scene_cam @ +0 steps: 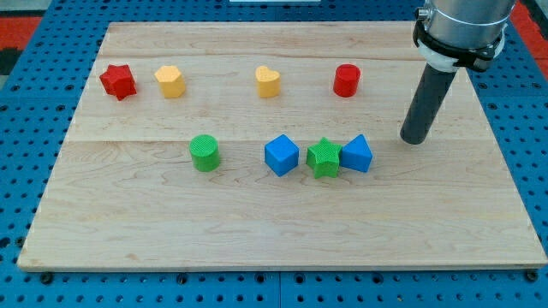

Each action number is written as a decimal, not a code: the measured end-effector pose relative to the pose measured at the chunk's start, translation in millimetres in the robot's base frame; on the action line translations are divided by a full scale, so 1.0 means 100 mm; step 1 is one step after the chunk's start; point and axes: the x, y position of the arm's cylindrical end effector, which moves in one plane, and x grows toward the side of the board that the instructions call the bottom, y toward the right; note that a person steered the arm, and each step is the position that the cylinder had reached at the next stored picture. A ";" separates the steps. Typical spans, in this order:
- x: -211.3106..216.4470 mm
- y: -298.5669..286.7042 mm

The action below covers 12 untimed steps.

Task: Slide red circle towards center

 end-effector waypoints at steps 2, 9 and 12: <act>0.02 0.06; 0.62 0.29; -0.46 0.16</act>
